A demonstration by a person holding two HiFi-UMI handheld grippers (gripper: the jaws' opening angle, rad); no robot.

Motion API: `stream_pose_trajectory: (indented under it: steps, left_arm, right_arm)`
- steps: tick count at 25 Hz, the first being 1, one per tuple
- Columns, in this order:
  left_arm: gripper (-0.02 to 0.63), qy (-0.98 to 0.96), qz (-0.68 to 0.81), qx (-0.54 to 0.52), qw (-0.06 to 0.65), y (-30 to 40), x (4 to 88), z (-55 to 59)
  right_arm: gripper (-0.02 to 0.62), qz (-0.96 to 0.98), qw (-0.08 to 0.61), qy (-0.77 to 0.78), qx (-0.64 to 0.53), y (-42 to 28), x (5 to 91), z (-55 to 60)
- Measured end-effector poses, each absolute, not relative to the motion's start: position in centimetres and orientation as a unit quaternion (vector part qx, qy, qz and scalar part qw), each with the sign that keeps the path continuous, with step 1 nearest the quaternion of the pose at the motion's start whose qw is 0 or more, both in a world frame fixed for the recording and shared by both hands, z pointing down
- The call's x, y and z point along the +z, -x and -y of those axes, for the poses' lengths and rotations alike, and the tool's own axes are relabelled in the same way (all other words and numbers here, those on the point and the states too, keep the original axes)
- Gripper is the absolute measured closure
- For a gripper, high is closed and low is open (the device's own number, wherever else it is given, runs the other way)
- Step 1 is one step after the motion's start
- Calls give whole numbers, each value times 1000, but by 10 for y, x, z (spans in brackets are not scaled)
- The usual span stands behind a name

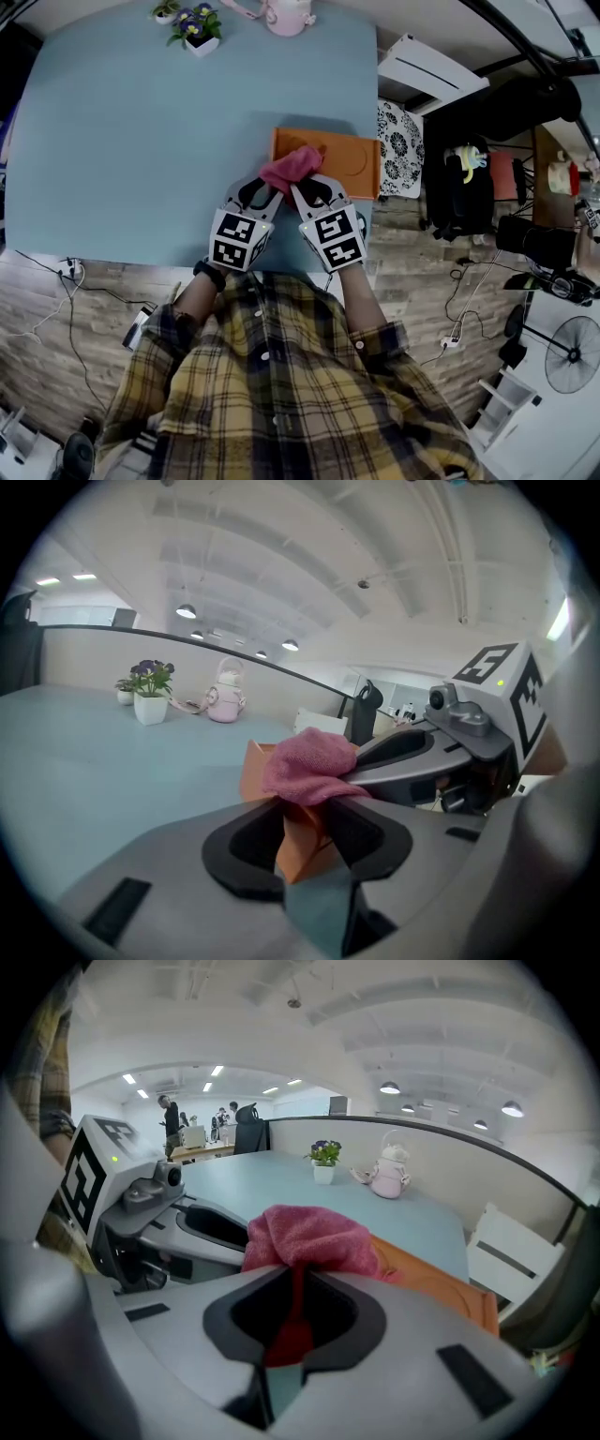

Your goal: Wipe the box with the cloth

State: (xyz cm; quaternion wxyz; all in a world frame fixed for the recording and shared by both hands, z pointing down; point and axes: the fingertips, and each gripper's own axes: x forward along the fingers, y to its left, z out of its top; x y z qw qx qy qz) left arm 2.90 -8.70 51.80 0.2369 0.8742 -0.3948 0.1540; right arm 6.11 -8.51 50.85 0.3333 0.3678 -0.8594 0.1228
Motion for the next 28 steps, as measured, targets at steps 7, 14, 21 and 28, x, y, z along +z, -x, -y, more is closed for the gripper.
stream_pose_trajectory:
  steps: [7,14,21,28]
  left_arm:
    - [463,-875,394,155,236,-29,518,88]
    - [463,-875,392,156,236,-29,518,88]
    - [463,-876,392,156,235,-29,518,87]
    - [463,-876,393,154,234,-28,518,87]
  right_arm:
    - [549,850,348,-379,112,-79,510,86]
    - [549,830,363,-409,113,-115,511,87]
    - [550,808,375,-440,116,-153,512,84]
    - [549,785,402,-460,104,-183,514,85]
